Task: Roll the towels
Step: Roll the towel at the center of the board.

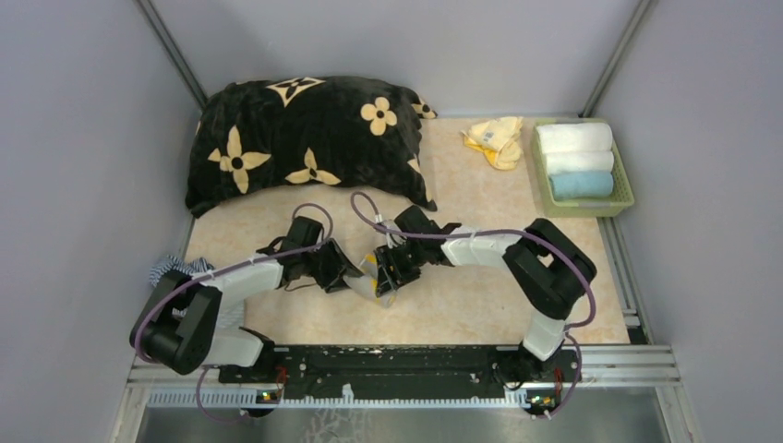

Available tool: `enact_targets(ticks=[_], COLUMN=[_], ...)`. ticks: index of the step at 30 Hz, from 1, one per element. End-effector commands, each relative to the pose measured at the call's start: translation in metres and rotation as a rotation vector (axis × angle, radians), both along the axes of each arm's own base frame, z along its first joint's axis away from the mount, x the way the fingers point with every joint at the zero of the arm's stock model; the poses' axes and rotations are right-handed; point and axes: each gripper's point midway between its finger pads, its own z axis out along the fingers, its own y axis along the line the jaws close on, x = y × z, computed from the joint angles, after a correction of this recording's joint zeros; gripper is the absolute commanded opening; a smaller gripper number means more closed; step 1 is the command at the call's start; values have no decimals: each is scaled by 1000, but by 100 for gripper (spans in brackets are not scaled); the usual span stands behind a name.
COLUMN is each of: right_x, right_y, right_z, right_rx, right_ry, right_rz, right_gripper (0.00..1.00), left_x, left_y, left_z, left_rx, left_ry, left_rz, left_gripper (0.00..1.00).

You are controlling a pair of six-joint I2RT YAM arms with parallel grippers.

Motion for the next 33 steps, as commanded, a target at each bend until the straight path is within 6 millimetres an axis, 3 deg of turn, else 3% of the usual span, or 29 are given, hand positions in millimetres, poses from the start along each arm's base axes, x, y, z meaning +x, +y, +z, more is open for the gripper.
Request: enact_targets(ticks=[1,7,14,19,22,33], right_x=[22,26,7,-5,-14,-34], right_y=[-24,-18,15,27,27,-4], right_z=[16,64,79,58,34,-23], right_rx=[-241,-337,-331,-392,-454,-646], right_ry=[-360,-709,-913,-947,-958,-943], right_rz=[-2,5,85,152,211,333], right_gripper=[52,55,55,55,53,42], left_x=[-12,-11,-13,-13,-15,-17], left_y=[16,14,14,15,15,14], left_z=[-22,-24,-26,-26,-28,-31], left_rx=[113,124,131,135,139,133], left_ry=[47,50,55,54,60,70], left_rz=[-22,-36,-46,-46,-46,-52], left_gripper=[51,52,52,53,53,55])
